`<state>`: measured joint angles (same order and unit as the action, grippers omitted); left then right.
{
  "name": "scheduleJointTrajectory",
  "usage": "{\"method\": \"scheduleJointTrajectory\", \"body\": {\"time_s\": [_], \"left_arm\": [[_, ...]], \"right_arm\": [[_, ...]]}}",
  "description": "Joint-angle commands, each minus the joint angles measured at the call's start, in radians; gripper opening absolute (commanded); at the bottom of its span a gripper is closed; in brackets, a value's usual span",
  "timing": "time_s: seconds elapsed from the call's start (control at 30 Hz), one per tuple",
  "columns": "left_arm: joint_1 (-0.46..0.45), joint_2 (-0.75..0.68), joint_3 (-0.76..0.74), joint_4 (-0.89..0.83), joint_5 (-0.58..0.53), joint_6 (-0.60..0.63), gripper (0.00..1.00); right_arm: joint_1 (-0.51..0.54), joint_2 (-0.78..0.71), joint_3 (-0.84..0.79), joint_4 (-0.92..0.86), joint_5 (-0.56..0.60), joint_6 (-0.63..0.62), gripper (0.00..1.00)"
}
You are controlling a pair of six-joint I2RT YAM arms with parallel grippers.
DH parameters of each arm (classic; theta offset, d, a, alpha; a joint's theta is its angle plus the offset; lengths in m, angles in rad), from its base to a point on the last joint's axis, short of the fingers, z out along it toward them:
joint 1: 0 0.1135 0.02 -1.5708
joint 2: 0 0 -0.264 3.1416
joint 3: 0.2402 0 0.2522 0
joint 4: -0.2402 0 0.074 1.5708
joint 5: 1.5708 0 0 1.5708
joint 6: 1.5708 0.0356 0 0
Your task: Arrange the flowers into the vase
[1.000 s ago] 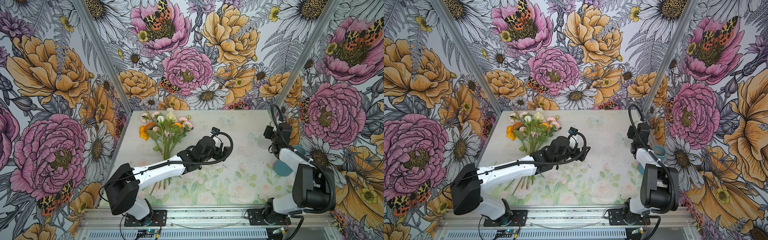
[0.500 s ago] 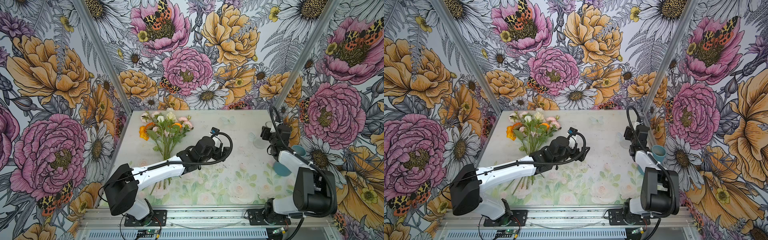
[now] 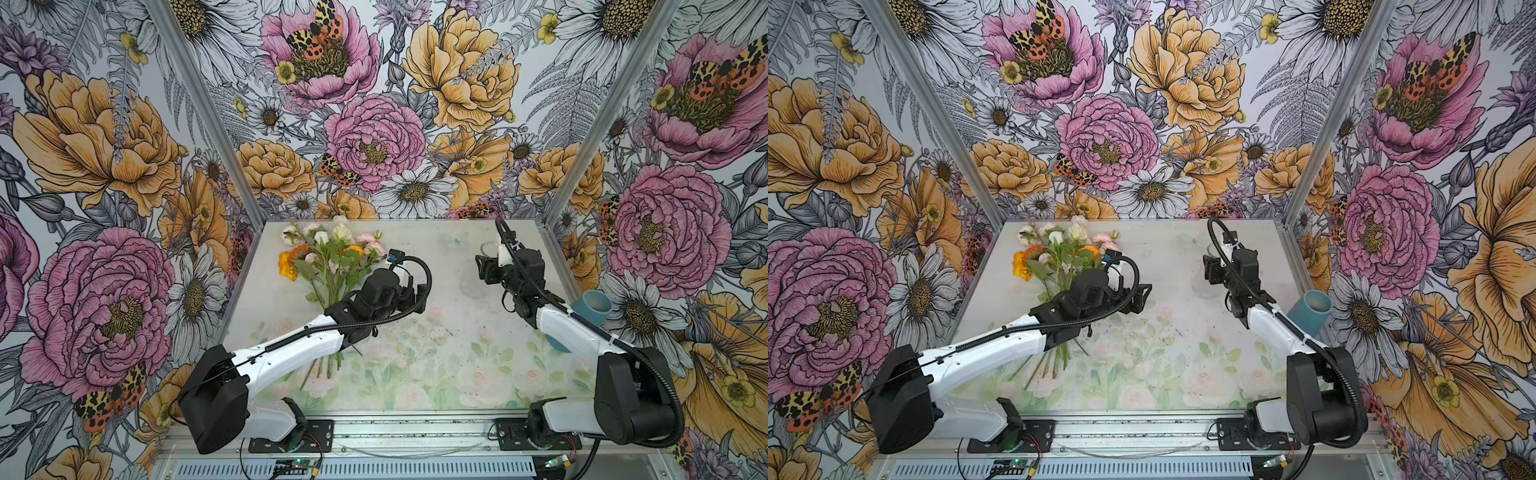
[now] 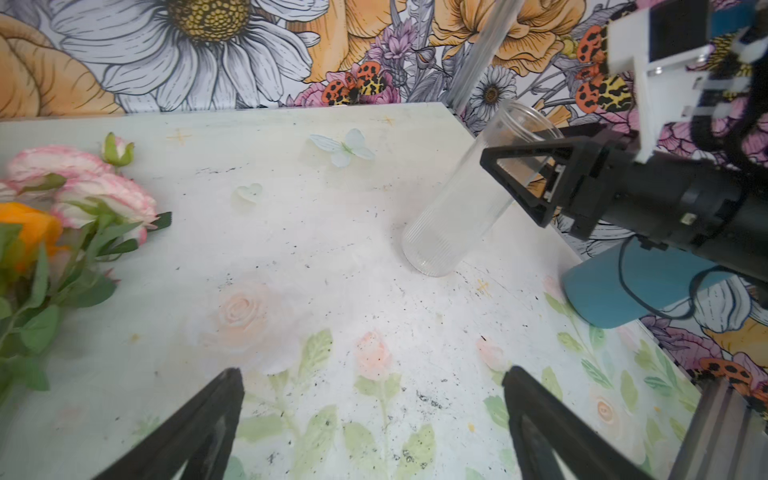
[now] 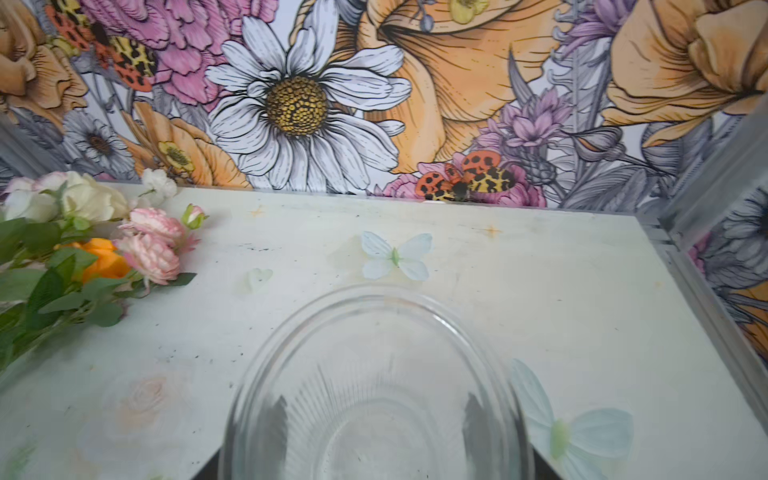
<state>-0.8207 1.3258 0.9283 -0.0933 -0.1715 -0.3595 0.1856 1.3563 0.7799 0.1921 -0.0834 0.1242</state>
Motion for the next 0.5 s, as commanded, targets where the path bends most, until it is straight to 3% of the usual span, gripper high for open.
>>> {"method": "scheduleJointTrajectory", "body": {"time_s": [0.0,0.1,0.47], "left_arm": [[0.025,-0.059,-0.009,-0.12,-0.07,-0.042,0.99],[0.056,-0.093,-0.02,-0.219,-0.122,-0.084,0.99],[0.256,-0.306,-0.196,-0.261,0.004,-0.223,0.99]], "right_arm": [[0.082,-0.011,0.104,0.09,0.024,0.026,0.38],[0.164,0.026,0.158,0.074,0.036,0.033,0.37],[0.391,0.214,0.325,0.005,0.057,0.065,0.35]]}}
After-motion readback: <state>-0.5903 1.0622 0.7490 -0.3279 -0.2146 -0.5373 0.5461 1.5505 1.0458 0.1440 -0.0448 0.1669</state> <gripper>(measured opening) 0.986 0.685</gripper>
